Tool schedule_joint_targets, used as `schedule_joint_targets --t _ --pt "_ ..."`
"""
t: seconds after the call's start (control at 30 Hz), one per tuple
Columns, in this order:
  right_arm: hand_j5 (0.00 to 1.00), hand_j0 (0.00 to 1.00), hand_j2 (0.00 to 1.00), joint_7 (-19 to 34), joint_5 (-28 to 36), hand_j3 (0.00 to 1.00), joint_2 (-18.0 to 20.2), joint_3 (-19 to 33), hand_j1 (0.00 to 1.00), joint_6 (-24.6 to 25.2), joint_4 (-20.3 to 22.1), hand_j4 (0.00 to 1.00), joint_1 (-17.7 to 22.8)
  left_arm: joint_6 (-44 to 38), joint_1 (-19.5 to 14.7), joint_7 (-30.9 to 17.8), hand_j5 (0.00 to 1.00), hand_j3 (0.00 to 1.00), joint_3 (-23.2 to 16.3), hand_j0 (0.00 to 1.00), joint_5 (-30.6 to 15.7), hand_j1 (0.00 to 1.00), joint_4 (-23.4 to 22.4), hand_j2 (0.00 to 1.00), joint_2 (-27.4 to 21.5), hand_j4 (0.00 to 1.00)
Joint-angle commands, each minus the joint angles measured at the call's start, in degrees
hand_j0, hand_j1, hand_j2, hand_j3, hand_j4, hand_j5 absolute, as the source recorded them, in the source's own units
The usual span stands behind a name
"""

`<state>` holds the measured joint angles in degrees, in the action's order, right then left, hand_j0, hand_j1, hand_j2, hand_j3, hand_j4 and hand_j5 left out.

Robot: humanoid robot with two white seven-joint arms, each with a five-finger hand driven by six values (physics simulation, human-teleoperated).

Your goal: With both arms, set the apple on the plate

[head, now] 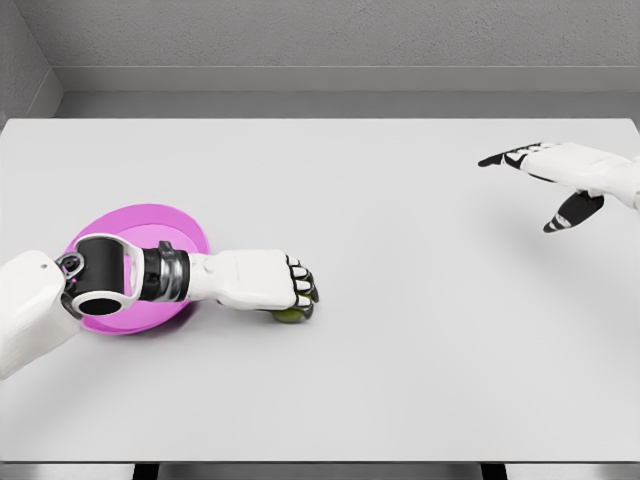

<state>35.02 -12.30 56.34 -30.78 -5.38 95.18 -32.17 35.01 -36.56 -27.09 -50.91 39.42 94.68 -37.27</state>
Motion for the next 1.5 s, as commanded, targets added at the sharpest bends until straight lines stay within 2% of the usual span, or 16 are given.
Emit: schedule_joint_targets --t 0.0,0.07,0.17,0.23,0.3,0.33,0.5,0.7,0.8,0.97,1.03,1.2,1.23,1.27,1.3,1.47 --pt "1.0 1.0 1.0 -0.02 0.09 1.0 0.18 0.02 1.0 0.02 0.09 1.0 0.0 -0.01 0.0 0.02 0.4 0.4 0.29 0.4 0.04 0.4 -0.02 0.4 -0.09 0.4" --pt "1.0 1.0 1.0 -0.02 0.09 1.0 0.27 0.02 1.0 0.02 0.18 1.0 0.0 -0.01 0.0 0.38 0.37 0.37 0.64 0.37 -0.4 0.37 -0.02 0.37 -0.17 0.37" --pt "1.0 1.0 1.0 -0.02 0.09 1.0 0.27 0.02 1.0 0.02 0.18 1.0 0.0 -0.01 -1.49 0.82 0.38 0.38 1.08 0.38 -4.35 0.38 -0.28 0.38 -0.61 0.38" --pt "1.0 1.0 1.0 -0.02 0.09 1.0 0.35 0.02 1.0 0.02 0.88 1.0 0.09 -0.01 -1.49 0.82 0.38 0.38 2.75 0.38 -6.81 0.38 -0.37 0.38 -1.31 0.38" --pt "1.0 1.0 1.0 -0.02 0.09 1.0 0.35 0.11 1.0 0.02 0.97 1.0 0.09 -0.01 -1.58 0.82 0.38 0.38 3.18 0.38 -9.01 0.38 -0.37 0.38 -3.16 0.38" --pt "1.0 1.0 1.0 -0.02 0.09 1.0 0.35 0.02 1.0 0.02 0.97 1.0 0.09 -0.01 -1.41 0.82 0.38 0.38 4.85 0.38 -10.59 0.38 -0.37 0.38 -4.65 0.38" --pt "1.0 1.0 1.0 -0.02 0.09 1.0 0.35 0.11 1.0 0.02 0.97 1.0 0.0 -0.01 -1.23 0.82 0.38 0.38 7.93 0.38 -16.12 0.38 -0.46 0.38 -11.42 0.38" --pt "1.0 1.0 1.0 -0.02 0.09 1.0 0.35 0.11 1.0 0.02 0.97 1.0 0.09 -0.01 -0.62 0.9 0.38 0.38 11.01 0.38 -20.96 0.38 -2.57 0.38 -14.59 0.38" --pt "1.0 1.0 1.0 -0.02 0.09 1.0 0.35 0.11 1.0 0.02 1.32 1.0 0.09 -0.01 -0.62 0.82 0.39 0.39 11.1 0.39 -20.79 0.39 -3.62 0.39 -14.85 0.39" --pt "1.0 1.0 1.0 -0.02 0.09 1.0 0.35 0.11 1.0 0.02 1.5 1.0 0.18 -0.01 0.7 0.55 0.39 0.39 11.1 0.39 -19.91 0.39 -8.81 0.39 -14.94 0.39" --pt "1.0 1.0 1.0 -0.02 0.09 1.0 0.35 0.11 1.0 0.02 1.67 1.0 0.18 -0.01 1.32 0.55 0.4 0.4 11.1 0.4 -18.33 0.4 -9.51 0.4 -15.03 0.4" --pt "1.0 1.0 1.0 -0.02 0.09 1.0 0.44 0.11 1.0 0.02 1.68 1.0 0.18 -0.01 2.55 0.38 0.43 0.43 11.19 0.43 -17.89 0.43 -10.39 0.43 -15.2 0.43" --pt "1.0 1.0 1.0 -0.02 0.09 1.0 0.44 0.11 1.0 0.02 1.76 1.0 0.18 -0.01 2.64 0.29 0.52 0.52 11.19 0.52 -17.89 0.52 -10.39 0.52 -15.56 0.52" --pt "1.0 1.0 1.0 -0.02 0.09 1.0 0.44 0.11 1.0 0.02 1.68 1.0 0.18 -0.01 2.64 0.29 0.67 0.67 11.19 0.67 -17.89 0.67 -10.3 0.67 -15.64 0.67" --pt "1.0 1.0 1.0 -0.02 0.09 1.0 0.44 0.11 1.0 0.02 1.68 1.0 0.18 -0.01 2.72 0.2 0.98 0.98 11.19 0.98 -17.89 0.98 -10.22 0.98 -15.73 0.98" --pt "1.0 1.0 1.0 -0.02 0.09 1.0 0.44 0.11 1.0 0.02 1.76 1.0 0.18 -0.01 3.25 0.11 1.0 1.0 11.19 1.0 -17.62 1.0 -10.13 1.0 -15.91 1.0"
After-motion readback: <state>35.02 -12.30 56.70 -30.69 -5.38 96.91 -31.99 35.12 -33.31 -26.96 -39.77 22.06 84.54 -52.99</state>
